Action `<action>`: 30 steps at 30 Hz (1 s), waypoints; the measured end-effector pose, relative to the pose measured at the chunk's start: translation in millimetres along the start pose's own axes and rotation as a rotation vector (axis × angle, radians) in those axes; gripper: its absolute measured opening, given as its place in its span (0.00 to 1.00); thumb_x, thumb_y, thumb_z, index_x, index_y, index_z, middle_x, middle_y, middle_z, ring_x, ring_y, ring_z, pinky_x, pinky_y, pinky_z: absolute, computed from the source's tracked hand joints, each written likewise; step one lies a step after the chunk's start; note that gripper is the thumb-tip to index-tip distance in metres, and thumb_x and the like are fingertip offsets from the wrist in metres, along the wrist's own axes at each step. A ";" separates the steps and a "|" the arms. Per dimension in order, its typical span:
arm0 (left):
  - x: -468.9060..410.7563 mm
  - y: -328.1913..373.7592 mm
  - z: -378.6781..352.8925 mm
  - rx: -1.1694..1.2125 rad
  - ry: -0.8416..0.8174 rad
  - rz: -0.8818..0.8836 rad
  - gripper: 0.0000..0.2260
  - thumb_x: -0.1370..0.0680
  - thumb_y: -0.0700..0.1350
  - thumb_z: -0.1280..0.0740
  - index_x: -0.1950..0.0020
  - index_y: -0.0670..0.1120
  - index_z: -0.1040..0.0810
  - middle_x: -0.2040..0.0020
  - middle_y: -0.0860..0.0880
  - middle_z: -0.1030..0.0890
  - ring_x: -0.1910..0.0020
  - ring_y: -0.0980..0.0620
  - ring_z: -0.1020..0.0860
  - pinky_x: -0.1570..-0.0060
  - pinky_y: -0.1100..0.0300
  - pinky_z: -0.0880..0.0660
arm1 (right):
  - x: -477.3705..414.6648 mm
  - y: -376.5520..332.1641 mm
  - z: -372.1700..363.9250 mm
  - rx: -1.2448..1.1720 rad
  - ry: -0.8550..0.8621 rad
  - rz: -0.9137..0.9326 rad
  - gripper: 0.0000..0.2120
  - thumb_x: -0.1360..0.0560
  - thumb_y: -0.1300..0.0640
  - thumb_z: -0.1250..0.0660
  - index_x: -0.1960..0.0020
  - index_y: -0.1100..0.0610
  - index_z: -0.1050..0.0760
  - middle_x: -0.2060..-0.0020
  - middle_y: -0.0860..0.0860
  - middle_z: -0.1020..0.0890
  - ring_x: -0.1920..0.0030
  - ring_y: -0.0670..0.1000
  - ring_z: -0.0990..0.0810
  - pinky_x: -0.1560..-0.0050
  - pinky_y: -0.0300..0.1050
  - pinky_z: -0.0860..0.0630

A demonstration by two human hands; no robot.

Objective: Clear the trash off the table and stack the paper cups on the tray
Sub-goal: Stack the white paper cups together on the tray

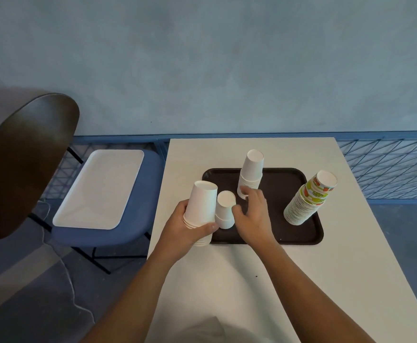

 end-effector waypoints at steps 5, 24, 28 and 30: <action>2.3 6.5 -11.3 -0.004 -0.029 -0.018 0.33 0.33 0.53 0.16 0.34 0.61 0.28 0.42 0.61 0.19 0.45 0.61 0.19 0.50 0.61 0.22 | 16.3 -46.8 12.8 -0.178 -0.091 0.094 0.27 0.24 0.42 0.35 0.28 0.51 0.30 0.42 0.45 0.22 0.43 0.45 0.22 0.45 0.42 0.23; 19.8 22.6 -5.4 -0.035 -0.094 -0.091 0.44 0.40 0.60 0.15 0.27 0.60 0.29 0.42 0.62 0.17 0.45 0.61 0.18 0.43 0.52 0.17 | 17.9 -65.3 10.3 -0.220 -0.305 0.063 0.28 0.26 0.42 0.26 0.31 0.48 0.29 0.43 0.42 0.19 0.45 0.41 0.20 0.51 0.36 0.23; 22.9 22.8 -4.8 -0.059 -0.083 -0.101 0.41 0.37 0.56 0.14 0.28 0.61 0.29 0.43 0.64 0.17 0.45 0.63 0.18 0.47 0.58 0.17 | 16.9 -66.3 14.8 -0.228 -0.251 0.059 0.26 0.26 0.42 0.26 0.32 0.49 0.28 0.45 0.42 0.19 0.47 0.41 0.20 0.54 0.34 0.25; 24.6 23.1 -5.9 -0.072 -0.072 -0.104 0.39 0.36 0.55 0.14 0.29 0.61 0.29 0.43 0.64 0.17 0.46 0.64 0.18 0.50 0.63 0.19 | 14.7 -65.0 17.2 -0.234 -0.218 0.055 0.25 0.26 0.41 0.27 0.33 0.50 0.28 0.46 0.42 0.18 0.47 0.41 0.19 0.53 0.35 0.24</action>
Point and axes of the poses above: each hand's wrist, its own x-axis away from the middle knuckle, its own z-axis out of the back of the hand, y = z × x, the point moved 7 cm from there along -x, towards the middle knuckle
